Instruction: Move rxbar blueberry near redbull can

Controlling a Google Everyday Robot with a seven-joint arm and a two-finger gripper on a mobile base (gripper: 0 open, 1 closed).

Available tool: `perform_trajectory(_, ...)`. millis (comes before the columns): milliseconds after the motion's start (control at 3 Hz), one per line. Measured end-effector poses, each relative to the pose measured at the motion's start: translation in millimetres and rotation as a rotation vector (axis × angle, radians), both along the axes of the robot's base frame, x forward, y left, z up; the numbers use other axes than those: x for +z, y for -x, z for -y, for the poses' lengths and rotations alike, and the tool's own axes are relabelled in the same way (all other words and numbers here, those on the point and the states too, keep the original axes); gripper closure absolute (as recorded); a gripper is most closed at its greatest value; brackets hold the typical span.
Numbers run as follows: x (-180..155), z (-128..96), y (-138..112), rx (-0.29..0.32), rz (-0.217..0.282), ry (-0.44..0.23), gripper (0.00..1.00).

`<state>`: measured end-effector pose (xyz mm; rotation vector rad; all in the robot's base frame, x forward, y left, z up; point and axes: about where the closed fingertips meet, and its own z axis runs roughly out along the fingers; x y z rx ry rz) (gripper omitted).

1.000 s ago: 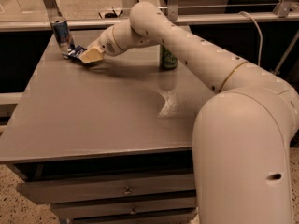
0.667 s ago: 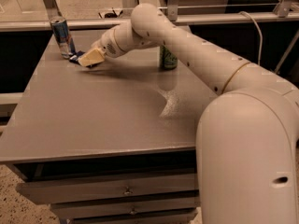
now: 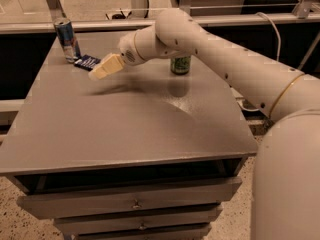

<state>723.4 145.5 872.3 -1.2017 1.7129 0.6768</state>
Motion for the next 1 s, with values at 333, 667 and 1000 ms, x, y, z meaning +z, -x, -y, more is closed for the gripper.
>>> perform_trajectory(333,10,40,31,-0.026,0.028,-0.046,0.00)
perform_trajectory(667,17,73,64,-0.024,0.051,-0.114,0.00)
perform_trajectory(1000,28,108,71,-0.058,0.090,-0.133,0.00)
